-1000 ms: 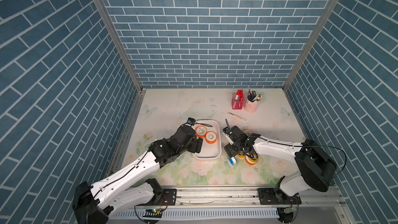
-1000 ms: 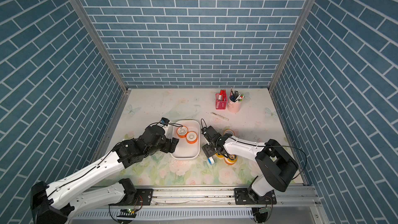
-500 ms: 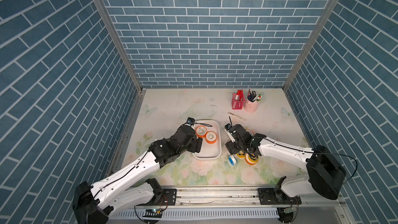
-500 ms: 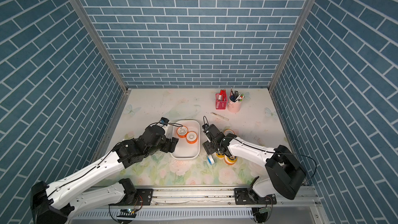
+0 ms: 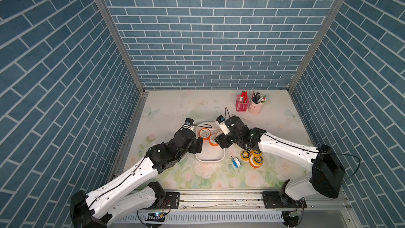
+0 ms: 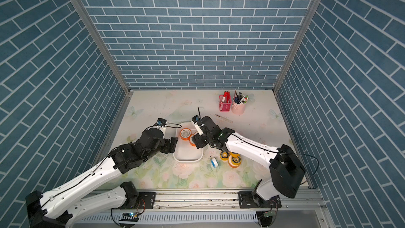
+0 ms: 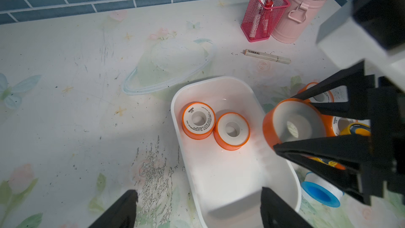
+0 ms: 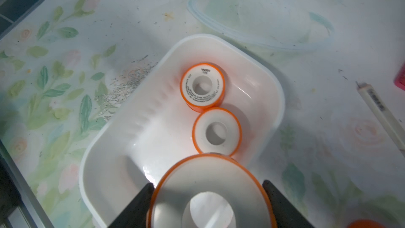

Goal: Put the sealing tape into the storage box
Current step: Pick up the sealing tape at the center of the board, then place the sealing tape in the storage box.

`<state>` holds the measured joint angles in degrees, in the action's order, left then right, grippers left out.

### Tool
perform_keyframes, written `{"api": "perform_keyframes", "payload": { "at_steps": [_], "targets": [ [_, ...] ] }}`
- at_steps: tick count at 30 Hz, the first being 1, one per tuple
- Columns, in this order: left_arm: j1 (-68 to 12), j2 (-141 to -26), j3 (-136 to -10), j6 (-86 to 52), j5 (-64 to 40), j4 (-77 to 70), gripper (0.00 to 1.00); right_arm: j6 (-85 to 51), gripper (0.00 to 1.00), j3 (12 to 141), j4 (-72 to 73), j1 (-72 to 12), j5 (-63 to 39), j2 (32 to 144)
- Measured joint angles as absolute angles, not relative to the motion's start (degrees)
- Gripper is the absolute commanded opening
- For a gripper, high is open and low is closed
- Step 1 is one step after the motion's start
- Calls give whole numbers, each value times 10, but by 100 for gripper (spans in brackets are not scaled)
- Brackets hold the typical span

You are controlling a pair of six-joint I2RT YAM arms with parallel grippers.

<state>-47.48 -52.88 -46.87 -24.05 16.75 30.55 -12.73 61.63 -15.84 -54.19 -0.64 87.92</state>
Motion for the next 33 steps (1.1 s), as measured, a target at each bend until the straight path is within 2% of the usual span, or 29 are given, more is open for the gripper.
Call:
{"api": "perform_keyframes", "payload": {
  "at_steps": [12,17,28,33],
  "targets": [
    [-475,-515,-465,-243,175,306,91,-147,69,658,-114,-589,-22,1018],
    [-475,-515,-465,-243,176,306,91,-148,70,658,-98,-597,-22,1038],
    [-475,-515,-465,-243,175,306,92,-148,81,659,-81,-601,-17,1051],
    [-475,-515,-465,-243,175,306,92,-148,83,661,-75,-601,-12,1051]
  ]
}}
